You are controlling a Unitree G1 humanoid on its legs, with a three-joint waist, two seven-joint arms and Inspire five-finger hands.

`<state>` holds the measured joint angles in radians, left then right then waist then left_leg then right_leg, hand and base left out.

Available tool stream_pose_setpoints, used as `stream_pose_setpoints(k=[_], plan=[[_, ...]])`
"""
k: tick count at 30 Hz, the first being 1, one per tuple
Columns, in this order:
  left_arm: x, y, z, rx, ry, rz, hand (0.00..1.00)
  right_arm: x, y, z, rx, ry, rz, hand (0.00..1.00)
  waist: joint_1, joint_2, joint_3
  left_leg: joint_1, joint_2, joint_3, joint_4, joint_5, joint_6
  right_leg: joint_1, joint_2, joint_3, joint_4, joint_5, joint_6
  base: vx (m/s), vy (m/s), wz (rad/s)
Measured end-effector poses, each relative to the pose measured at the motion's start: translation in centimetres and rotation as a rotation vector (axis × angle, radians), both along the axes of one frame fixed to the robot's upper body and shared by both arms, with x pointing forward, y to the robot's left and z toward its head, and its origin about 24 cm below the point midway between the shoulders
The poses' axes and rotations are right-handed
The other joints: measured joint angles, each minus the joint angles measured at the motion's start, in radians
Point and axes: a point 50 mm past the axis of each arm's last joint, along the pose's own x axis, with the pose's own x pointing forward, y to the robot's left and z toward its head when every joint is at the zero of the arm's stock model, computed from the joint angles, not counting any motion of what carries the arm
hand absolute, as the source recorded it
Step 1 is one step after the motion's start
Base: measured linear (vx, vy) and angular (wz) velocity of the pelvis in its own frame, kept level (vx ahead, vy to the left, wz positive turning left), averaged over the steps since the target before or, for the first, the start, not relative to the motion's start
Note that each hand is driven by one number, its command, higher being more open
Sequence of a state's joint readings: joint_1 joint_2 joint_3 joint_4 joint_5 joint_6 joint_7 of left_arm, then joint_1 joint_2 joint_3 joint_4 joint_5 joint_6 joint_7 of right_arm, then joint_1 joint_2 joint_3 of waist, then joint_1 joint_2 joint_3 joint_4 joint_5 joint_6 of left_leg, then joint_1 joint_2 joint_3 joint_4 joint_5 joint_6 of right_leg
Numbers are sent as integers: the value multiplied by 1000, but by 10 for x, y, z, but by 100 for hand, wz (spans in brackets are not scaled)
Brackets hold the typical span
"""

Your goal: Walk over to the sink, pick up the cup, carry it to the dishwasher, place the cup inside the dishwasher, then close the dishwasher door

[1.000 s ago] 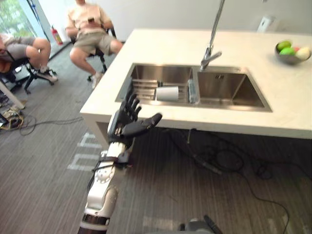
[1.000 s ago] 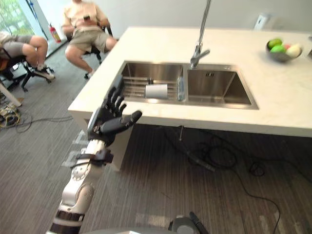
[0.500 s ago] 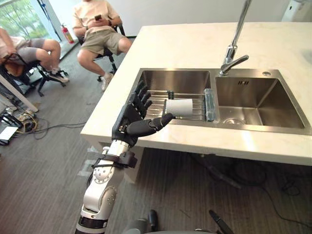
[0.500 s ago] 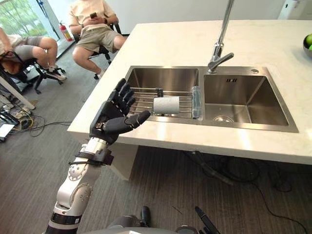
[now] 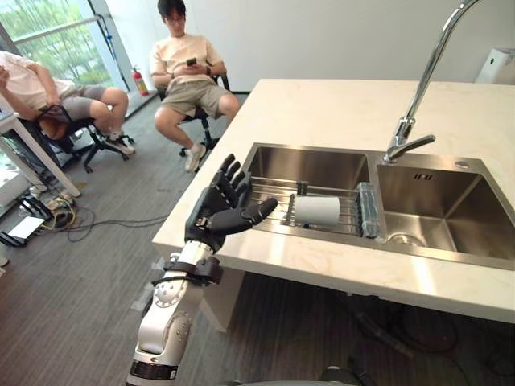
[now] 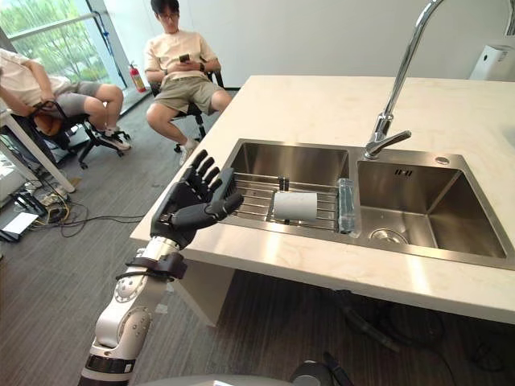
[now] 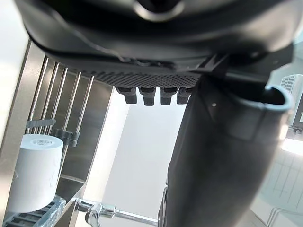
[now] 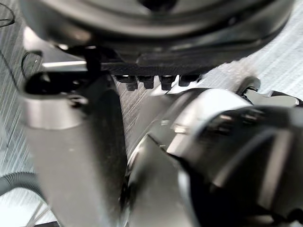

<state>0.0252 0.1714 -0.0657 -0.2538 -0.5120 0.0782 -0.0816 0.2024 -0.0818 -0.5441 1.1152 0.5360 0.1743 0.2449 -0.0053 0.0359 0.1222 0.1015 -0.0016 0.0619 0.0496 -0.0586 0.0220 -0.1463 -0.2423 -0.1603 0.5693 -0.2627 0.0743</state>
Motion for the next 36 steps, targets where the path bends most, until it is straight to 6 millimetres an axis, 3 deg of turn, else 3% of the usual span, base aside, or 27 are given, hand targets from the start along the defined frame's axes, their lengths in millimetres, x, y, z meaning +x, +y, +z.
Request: stream_pose_setpoints(k=[1,2,5,7,11,14,20,28,36], plan=[[0,3,-1,21,5,-5,100,-1,1,-1,3,18,26,100,1,-26,-2,1,-3,-10,4,-8,-19,11,3,27,-159,67,1,173,-232,37],[1,6,-6,41,22,-10,100,-6,2,-1,7,44,40,100,-1,-46,-3,11,-6,-30,13,-18,-40,40,-1,32,-219,171,49,252,-309,41],[2,-6,-11,11,36,-54,100,-11,-12,1,-18,75,2,100,15,8,-15,13,64,-43,16,-24,-76,92,74,-15,-306,189,23,225,-198,18],[5,-12,-6,14,7,-99,100,-7,-12,1,-18,61,-13,100,16,17,-21,25,86,-42,4,-24,-82,110,97,-28,-326,191,19,202,-154,2],[8,-28,0,109,-42,-194,100,7,-10,1,-11,19,7,100,17,14,-19,41,90,-26,-5,-32,-94,135,108,-24,-369,201,15,97,-27,-9],[7,-32,0,198,-61,-229,100,11,-8,0,-15,13,15,100,19,12,-19,41,86,0,-6,-40,-84,155,113,-4,-441,246,24,12,49,-19],[6,-20,-4,491,-100,-226,100,1,-8,0,-7,23,11,100,11,11,-18,51,81,32,-6,-45,-75,199,117,18,-546,308,28,-38,28,-16],[16,-22,1,851,-239,-264,100,-2,-10,1,10,24,-3,100,-6,16,-21,51,83,34,-38,-31,-77,206,125,14,-598,332,29,-16,-5,0],[28,-4,9,959,-282,-170,100,0,-12,1,24,-3,-37,100,-24,16,-22,54,86,54,-56,-30,-79,206,133,27,-631,344,29,20,-5,-6]])
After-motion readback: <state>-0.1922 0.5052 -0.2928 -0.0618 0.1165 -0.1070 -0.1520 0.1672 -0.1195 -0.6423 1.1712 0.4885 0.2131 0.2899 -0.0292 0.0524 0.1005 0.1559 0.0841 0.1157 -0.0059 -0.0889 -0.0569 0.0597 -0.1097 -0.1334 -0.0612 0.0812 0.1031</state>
